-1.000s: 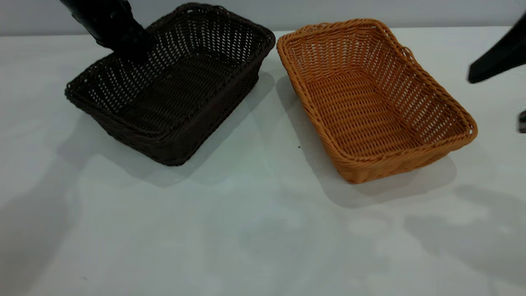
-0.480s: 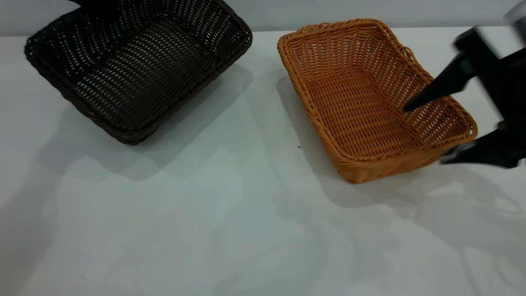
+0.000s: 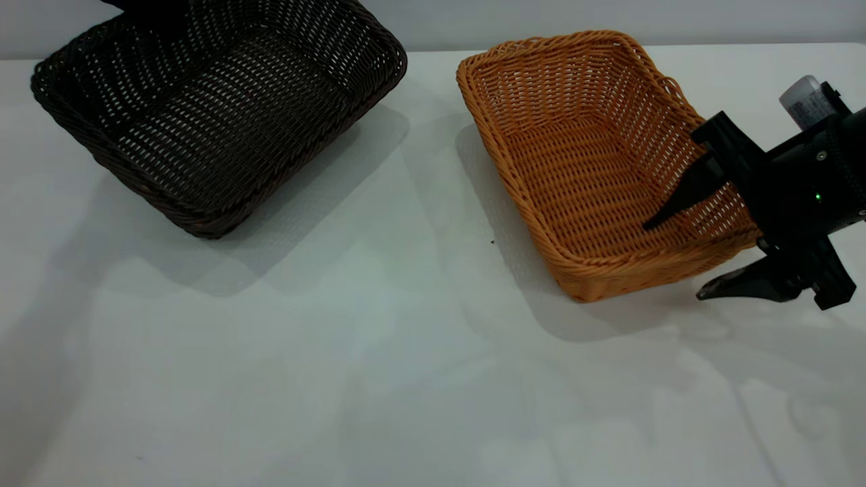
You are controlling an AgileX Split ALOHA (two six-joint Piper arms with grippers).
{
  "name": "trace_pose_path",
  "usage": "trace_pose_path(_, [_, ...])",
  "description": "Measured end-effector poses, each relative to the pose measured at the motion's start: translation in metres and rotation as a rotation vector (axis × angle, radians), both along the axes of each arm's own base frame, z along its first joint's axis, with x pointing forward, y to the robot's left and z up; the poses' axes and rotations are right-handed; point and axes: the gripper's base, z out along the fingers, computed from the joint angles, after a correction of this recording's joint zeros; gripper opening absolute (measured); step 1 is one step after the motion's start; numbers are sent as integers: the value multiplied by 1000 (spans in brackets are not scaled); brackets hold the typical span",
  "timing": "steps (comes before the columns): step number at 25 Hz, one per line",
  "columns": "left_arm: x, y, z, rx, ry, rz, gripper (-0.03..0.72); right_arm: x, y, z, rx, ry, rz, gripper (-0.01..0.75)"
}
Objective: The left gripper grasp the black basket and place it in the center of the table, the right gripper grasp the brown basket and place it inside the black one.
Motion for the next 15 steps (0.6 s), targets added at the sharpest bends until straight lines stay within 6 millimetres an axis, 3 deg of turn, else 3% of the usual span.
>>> trace_pose_path(7, [0,0,0,33,-4,-64,76,17,-24,1,-85,-25,-91,88])
trace_pose_path(11, [-3,-1,-1,90,5,-186,76,23,-54,6,-69,-92,-68,70])
trace_pose_path(15, [-7,-15,0,102,7,-389,76,40,-100,35,0,-245,-104,70])
